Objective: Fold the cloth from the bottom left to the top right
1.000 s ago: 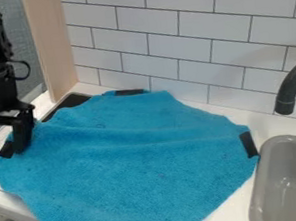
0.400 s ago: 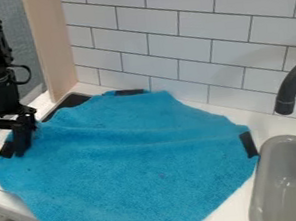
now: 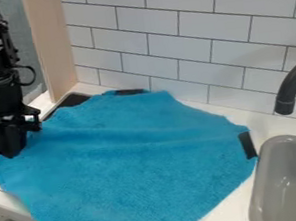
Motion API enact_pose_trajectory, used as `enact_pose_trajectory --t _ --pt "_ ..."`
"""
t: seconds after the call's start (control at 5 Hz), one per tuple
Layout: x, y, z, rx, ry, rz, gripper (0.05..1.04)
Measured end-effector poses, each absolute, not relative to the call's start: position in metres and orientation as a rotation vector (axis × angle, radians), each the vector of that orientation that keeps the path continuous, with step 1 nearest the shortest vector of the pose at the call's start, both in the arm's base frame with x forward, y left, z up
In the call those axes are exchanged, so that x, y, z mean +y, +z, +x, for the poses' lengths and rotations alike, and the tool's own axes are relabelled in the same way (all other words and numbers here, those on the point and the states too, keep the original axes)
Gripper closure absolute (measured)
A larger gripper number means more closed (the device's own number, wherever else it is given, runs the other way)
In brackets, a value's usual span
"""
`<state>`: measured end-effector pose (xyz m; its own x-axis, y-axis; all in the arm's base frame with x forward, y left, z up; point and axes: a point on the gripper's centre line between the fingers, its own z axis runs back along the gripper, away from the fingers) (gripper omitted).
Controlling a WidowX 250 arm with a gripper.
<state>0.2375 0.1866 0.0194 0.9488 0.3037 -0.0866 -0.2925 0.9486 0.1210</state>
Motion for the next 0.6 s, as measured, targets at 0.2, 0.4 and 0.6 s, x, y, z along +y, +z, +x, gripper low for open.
enact_pose_trajectory --t 0.2,0.4,0.6 --pt "0.1867 0.0194 0.2377 0.103 0.308 0.108 0.957" --pt "0.1856 0.0194 0.2373 0.108 0.308 0.104 0.981" --pt "0.1846 0.0207 0.2355 0.128 0.314 0.097 0.963"
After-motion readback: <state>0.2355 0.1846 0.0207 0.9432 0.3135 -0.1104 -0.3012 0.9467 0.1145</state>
